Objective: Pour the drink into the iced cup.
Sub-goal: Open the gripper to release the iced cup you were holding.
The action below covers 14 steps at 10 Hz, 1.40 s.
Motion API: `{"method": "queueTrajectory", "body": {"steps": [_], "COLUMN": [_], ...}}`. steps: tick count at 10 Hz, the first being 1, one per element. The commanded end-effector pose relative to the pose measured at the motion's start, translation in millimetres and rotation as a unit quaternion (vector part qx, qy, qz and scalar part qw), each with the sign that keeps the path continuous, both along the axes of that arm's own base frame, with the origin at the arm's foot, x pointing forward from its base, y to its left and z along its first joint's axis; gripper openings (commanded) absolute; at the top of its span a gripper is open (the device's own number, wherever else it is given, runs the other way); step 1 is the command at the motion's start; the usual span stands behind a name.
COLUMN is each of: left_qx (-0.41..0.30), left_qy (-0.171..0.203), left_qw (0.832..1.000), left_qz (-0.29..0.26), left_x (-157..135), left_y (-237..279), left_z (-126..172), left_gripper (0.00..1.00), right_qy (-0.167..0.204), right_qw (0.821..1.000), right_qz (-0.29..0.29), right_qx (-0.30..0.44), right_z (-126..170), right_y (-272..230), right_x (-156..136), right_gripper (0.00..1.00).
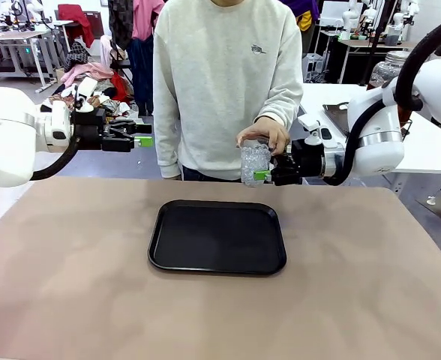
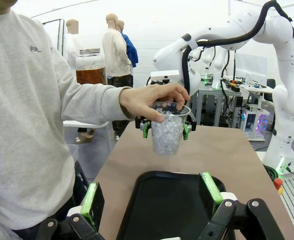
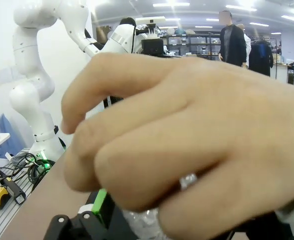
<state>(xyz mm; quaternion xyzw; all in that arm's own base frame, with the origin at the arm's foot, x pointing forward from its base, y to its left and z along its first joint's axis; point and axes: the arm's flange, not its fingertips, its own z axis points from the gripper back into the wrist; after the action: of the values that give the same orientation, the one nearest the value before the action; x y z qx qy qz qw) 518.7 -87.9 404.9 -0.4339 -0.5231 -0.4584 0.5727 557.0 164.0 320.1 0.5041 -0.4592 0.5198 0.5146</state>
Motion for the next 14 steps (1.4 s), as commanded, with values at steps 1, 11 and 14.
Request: {"method": "queueTrajectory", "body": {"steps": [1,11,14], "left_qx": [-0.004,-0.004,-0.004], "left_qy": [-0.001,-0.001,-0.001], "left_qw": [1.000,1.000,1.000], "left_qz": [0.006,0.006,0.006], "left_x": [0.4,0.4,0.4], "left_y": [-0.9,-0.9,-0.9], "left_z": [1.5,1.5,1.5], "left_gripper": [1.00,1.00,1.00], "right_qy": [0.015,-0.002,0.013], "right_qw": [1.000,0.998,0.999], "right_qz": [-0.003,-0.056,-0.046], "right_qx": [0.011,0.033,0.023], "right_z": [7.4,14.4,8.8], "right_y": [-7.6,-71.5,-73.2], "right_x": [-6.8,-31.1,-21.9], "right_gripper": [1.00,1.00,1.00]}}
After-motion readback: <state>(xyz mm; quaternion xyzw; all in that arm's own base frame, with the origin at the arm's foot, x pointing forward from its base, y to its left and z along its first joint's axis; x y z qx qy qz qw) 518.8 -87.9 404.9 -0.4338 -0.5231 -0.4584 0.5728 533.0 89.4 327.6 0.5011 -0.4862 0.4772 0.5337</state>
